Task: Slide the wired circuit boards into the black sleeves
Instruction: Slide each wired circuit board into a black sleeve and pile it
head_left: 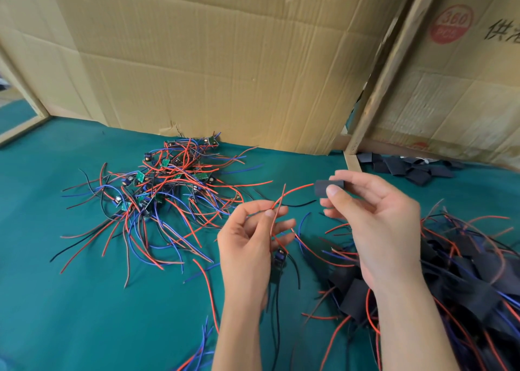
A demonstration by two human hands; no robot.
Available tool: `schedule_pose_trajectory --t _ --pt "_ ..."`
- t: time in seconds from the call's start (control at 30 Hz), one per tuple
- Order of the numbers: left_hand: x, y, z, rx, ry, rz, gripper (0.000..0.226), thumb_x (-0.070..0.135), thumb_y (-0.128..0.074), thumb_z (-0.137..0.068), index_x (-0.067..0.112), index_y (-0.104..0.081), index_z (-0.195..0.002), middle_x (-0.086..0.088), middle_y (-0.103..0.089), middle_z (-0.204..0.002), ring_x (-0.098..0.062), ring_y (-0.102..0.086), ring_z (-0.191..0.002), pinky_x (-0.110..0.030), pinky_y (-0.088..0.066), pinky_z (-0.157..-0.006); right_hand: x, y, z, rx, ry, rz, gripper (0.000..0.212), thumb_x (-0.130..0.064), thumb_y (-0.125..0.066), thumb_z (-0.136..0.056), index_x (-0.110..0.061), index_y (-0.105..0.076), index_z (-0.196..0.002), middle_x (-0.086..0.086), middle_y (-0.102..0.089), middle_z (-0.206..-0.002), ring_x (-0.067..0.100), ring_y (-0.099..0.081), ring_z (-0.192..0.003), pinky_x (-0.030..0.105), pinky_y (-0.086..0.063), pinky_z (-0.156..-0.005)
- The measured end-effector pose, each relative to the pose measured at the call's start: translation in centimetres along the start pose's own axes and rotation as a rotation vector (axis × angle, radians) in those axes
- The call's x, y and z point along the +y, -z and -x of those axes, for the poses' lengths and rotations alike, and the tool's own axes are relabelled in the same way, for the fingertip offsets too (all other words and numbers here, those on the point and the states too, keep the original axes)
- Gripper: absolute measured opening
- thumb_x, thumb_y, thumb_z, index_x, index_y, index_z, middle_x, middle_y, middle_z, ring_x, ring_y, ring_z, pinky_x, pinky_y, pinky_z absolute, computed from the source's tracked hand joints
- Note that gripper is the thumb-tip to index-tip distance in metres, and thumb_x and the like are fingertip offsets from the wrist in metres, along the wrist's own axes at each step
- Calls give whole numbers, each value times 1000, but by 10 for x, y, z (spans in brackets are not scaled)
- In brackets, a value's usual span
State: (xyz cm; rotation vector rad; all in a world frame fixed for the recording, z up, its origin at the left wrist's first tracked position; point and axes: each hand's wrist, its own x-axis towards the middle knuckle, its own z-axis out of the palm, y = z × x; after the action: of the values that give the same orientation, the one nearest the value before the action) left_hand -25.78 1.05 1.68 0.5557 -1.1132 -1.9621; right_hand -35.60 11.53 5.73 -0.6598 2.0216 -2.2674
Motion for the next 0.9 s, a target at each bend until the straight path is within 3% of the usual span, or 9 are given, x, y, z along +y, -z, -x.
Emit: schedule_pose_trajectory --t 0.1,0.37,0.63,0.77,0.9 --pt "0 0 0 -14 5 -14 12 0 -56 -99 7 -65 -96 -15 -77 -92 -28 -76 -78 -27 -58 -61 -1 1 0 11 -4 -34 21 -2 -76 -89 -18 -77 -102 3 -79 -87 22 -77 -73 25 -60 -67" --pt "0 0 1 -47 26 -59 12 1 -56 -99 8 -64 -95 -14 -77 -93 -27 -76 -75 -25 -56 -58 -2 0 -1 22 -7 -98 18 -4 -76 -88 -17 -77 -100 5 -79 -86 23 -78 -74 25 -60 -69" --pt "-2 2 1 -70 16 -81 14 2 -56 -99 11 -66 -94 -14 -77 -93 -27 -76 -76 -24 -55 -58 -4 4 -1 -64 12 51 18 -10 -81 -85 -22 -77 -97 2 -79 -79 22 -77 -69 28 -62 -67" --pt "-4 1 0 -108 12 -116 27 3 -59 -98 22 -72 -85 -13 -77 -91 -25 -75 -75 -24 -55 -59 -4 0 3 -168 -36 180 19 -4 -81 -82 -20 -77 -92 0 -78 -77 20 -76 -63 24 -60 -61" --pt "-7 0 0 -111 -18 -148 24 2 -62 -96 20 -73 -85 -8 -76 -87 -26 -75 -77 -24 -56 -60 -2 -8 6 -213 -106 163 18 2 -79 -80 -14 -76 -87 4 -77 -72 21 -75 -59 23 -56 -54"
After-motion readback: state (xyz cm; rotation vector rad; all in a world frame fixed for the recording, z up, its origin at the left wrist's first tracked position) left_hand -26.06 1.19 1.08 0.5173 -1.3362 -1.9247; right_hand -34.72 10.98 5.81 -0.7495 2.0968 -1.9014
